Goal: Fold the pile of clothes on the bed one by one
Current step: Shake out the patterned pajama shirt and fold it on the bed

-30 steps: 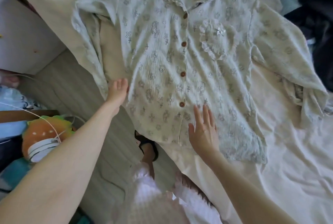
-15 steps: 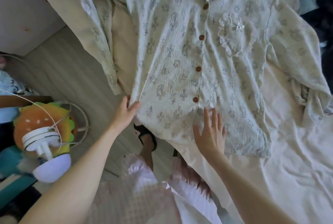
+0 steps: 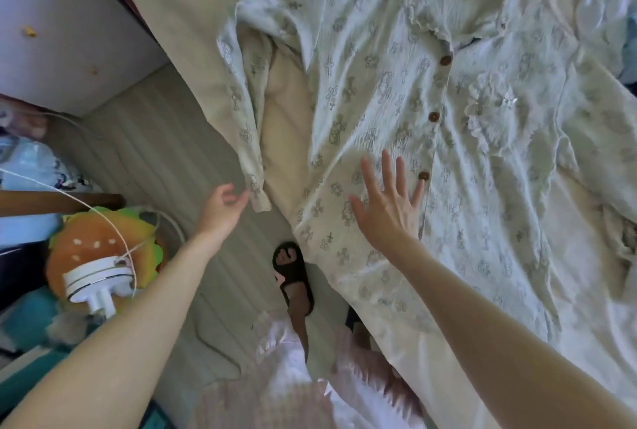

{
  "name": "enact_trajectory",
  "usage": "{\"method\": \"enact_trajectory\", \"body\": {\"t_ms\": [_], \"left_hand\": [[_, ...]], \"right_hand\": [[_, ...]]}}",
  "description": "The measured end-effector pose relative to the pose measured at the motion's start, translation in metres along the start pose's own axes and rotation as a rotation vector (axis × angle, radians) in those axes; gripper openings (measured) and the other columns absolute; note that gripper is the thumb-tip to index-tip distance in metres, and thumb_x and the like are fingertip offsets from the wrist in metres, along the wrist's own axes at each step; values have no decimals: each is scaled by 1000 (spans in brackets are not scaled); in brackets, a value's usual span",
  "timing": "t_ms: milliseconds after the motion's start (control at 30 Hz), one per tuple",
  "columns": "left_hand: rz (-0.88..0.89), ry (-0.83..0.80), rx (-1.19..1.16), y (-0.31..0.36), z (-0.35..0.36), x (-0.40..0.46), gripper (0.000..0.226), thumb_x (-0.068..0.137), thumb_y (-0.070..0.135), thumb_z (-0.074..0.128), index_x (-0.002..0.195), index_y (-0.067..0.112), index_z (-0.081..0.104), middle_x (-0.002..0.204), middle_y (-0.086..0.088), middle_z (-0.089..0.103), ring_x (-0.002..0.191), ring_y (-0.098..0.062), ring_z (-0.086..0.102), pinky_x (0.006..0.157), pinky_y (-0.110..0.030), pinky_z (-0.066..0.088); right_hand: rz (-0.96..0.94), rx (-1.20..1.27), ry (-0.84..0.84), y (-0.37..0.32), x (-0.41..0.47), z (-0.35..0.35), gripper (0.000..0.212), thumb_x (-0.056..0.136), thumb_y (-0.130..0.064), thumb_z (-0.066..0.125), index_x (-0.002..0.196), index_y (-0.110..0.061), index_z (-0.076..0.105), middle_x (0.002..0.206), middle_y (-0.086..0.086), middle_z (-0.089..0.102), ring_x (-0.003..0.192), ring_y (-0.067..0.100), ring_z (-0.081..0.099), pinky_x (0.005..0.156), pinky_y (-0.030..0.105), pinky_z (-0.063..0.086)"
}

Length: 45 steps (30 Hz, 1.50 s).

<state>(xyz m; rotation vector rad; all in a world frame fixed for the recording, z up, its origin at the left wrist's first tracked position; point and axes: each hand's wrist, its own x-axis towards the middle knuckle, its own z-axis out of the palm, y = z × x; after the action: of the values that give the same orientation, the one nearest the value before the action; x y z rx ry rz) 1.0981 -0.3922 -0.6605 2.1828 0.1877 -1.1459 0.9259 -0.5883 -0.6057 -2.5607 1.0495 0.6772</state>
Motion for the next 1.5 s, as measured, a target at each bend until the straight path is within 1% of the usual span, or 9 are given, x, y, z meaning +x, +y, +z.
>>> {"method": "enact_trajectory", "body": {"t_ms": [167,333,533,600,700,833,967,1233,1500], "left_hand": [[51,-46,-144,65,1,48,80,84,36,69,147,16,23,142,-3,43,126,-19,45,100,-29,37],[71,181,-216,98,-10,45,6,87,5,57,85,8,53,81,-4,53,79,-19,50,52,-16,36],[542,661,57,148,-72,-13,21,92,2,44,108,-2,57,105,-6,40,96,-24,48,80,-17,34],[833,706,223,170,-72,-41,25,86,-7,42,103,-5,60,103,-13,44,98,-34,51,82,-25,37],[1197,594,420,194,-37,-83,23,82,-5,44,91,-4,65,95,-22,59,88,-37,57,82,-42,43],[1376,117,587,182,57,-133,20,81,-6,57,95,-1,70,81,-10,66,67,-25,61,66,-28,51],[1177,-455,759,138,131,-148,32,94,8,54,125,12,60,109,-2,64,97,-17,59,87,-30,48],[383,-92,384,123,134,-85,34,96,16,51,130,12,49,124,-3,55,109,-14,54,88,-18,36],[357,-343,370,99,197,-135,32,95,25,52,127,20,52,108,11,59,84,5,59,73,-7,44]], "right_hand": [[-8,47,-111,-19,25,-2,66,98,-48,33,151,-31,-3,157,1,-22,145,25,-17,113,60,1],[-30,146,-185,-15,31,-11,63,99,-41,39,151,-31,5,158,-1,-19,146,25,-15,112,62,1],[282,1054,-75,-8,25,-51,37,100,-30,43,134,-19,52,146,-5,43,132,12,40,103,25,32],[421,1326,-57,-2,15,-64,36,99,-30,47,131,-18,55,136,-3,53,124,11,47,105,31,36],[521,1591,10,22,-1,-79,28,97,-31,49,120,-19,58,123,-1,60,113,15,57,101,37,44],[617,1702,124,72,-15,-87,25,101,-31,43,114,-17,59,118,4,63,106,19,62,94,37,48],[650,1524,75,112,-15,-77,34,100,-33,43,126,-14,55,119,3,61,107,19,59,96,38,46],[371,847,-112,102,-1,-36,47,91,-46,55,119,-9,53,111,4,60,96,20,59,80,36,52],[534,1274,-179,132,0,-29,17,93,-14,52,78,-6,58,70,7,54,67,21,50,60,34,41]]}}
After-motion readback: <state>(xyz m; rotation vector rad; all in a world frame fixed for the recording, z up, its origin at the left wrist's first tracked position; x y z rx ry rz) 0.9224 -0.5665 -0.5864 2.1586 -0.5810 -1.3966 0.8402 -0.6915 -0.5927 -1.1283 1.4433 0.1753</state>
